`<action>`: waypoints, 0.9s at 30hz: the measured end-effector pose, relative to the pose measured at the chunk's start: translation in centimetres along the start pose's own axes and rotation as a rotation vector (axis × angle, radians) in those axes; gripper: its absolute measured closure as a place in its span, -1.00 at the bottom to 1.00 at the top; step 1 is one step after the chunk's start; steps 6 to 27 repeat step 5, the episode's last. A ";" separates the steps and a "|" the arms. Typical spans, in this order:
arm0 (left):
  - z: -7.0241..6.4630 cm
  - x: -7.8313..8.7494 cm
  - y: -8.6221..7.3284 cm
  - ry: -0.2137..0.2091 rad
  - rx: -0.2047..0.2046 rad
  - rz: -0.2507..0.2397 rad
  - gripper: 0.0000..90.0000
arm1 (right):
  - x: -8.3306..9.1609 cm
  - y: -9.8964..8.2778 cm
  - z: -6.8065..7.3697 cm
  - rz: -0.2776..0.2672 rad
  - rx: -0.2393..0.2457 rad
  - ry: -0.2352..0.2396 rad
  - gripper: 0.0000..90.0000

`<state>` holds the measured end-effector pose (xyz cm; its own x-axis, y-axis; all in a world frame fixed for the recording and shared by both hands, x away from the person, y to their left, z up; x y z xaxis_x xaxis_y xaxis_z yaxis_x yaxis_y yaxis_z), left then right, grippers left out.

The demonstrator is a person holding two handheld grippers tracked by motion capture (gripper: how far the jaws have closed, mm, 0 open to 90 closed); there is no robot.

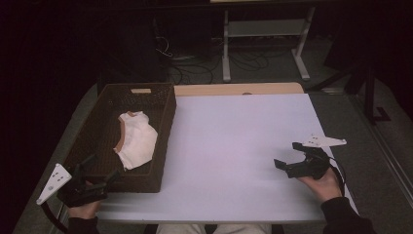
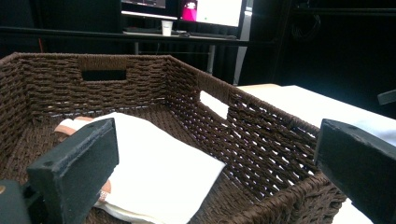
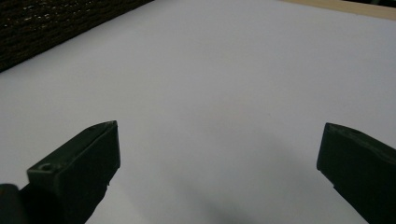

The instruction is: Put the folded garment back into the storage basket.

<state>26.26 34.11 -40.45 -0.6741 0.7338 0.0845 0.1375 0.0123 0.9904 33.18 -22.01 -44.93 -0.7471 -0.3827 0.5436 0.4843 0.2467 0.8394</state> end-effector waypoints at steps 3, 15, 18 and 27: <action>0.0 -0.1 0.0 -0.006 -0.002 0.001 -1.00 | 0.1 -0.2 -0.1 0.004 -0.001 -0.011 -1.00; 0.0 -0.1 0.1 -0.007 -0.005 0.002 -1.00 | 0.3 -0.2 -0.2 -0.002 -0.008 -0.009 -1.00; 0.0 -0.1 0.1 -0.007 -0.005 0.002 -1.00 | 0.3 -0.2 -0.2 -0.002 -0.008 -0.009 -1.00; 0.0 -0.1 0.1 -0.007 -0.005 0.002 -1.00 | 0.3 -0.2 -0.2 -0.002 -0.008 -0.009 -1.00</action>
Point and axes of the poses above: each handheld gripper's, and its own axes: x roughly backward along the jaws, y roughly out of its top, z roughly to its left, the point moved 6 cm from there along -x, roughly forward along the jaws, and after that the axes turned 15 degrees about -y, right-handed, at the moved point
